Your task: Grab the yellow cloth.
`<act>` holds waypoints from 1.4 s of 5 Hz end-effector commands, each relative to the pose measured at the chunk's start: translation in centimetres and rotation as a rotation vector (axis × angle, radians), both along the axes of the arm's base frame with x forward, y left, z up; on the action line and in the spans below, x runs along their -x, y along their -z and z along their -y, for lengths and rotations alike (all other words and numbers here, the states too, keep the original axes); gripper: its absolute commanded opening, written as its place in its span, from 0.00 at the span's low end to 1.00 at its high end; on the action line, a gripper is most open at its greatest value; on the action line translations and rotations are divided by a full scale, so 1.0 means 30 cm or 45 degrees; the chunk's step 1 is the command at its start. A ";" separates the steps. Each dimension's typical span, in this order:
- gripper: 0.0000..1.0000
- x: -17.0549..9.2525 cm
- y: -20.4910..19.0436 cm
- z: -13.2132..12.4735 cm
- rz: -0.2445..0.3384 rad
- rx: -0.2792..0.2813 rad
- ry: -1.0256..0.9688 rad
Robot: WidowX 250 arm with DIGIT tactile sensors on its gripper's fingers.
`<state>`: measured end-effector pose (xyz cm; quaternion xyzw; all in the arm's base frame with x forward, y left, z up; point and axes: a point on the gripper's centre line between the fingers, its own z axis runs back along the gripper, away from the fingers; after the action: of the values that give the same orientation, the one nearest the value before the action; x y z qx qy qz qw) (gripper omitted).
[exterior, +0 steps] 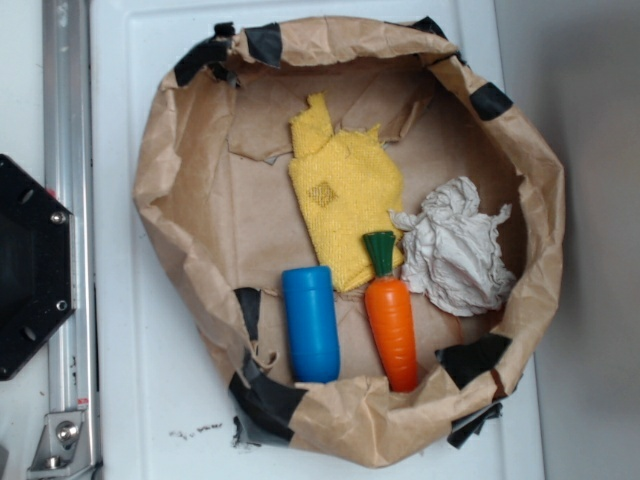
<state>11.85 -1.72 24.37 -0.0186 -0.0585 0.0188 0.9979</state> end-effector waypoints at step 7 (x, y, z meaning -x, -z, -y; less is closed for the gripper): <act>1.00 -0.424 0.549 -0.171 -0.027 0.123 -0.235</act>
<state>24.32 3.83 7.35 -0.0625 -0.0328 0.1208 0.9902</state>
